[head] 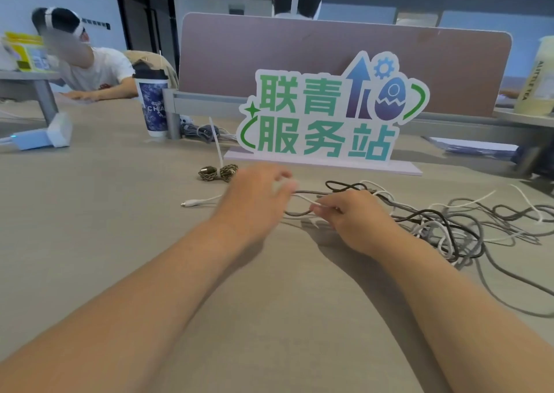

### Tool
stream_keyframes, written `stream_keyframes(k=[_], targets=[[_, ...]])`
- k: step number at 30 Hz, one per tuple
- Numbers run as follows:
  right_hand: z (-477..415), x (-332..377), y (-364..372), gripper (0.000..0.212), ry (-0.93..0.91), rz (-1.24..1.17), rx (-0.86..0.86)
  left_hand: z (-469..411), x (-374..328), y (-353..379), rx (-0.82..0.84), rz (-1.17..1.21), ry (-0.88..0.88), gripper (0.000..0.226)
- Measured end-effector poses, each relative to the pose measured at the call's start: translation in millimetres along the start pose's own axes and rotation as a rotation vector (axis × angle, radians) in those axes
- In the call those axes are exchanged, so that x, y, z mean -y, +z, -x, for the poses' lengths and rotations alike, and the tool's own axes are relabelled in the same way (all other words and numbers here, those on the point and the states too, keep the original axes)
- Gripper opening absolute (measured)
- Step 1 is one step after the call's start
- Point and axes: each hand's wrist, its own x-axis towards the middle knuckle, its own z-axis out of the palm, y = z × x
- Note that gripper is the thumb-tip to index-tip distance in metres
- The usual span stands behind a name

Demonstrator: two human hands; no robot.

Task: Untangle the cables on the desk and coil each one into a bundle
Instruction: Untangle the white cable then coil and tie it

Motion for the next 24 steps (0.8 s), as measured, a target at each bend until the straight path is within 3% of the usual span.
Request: stream_keyframes(k=[2, 5, 14, 19, 24], targets=[[0.8, 3.2, 1.6, 0.022, -0.027, 0.008, 0.003, 7.5, -13.7, 13.6, 0.181, -0.024, 0.088, 0.026], [1.9, 4.5, 2.7, 0.020, -0.013, 0.046, 0.005, 6.2, -6.1, 21.0, 0.211, -0.055, 0.081, 0.021], [-3.9, -24.4, -13.0, 0.023, 0.235, 0.046, -0.185, -10.1, 22.8, -15.8, -0.163, -0.004, -0.063, 0.024], [-2.2, -21.7, -19.6, 0.029, 0.234, -0.012, -0.276, -18.5, 40.5, -33.8, -0.413, -0.047, -0.119, 0.021], [-4.1, -27.7, -19.5, 0.025, 0.250, 0.085, -0.273, -18.8, 50.9, -33.0, -0.409, -0.100, -0.200, 0.032]])
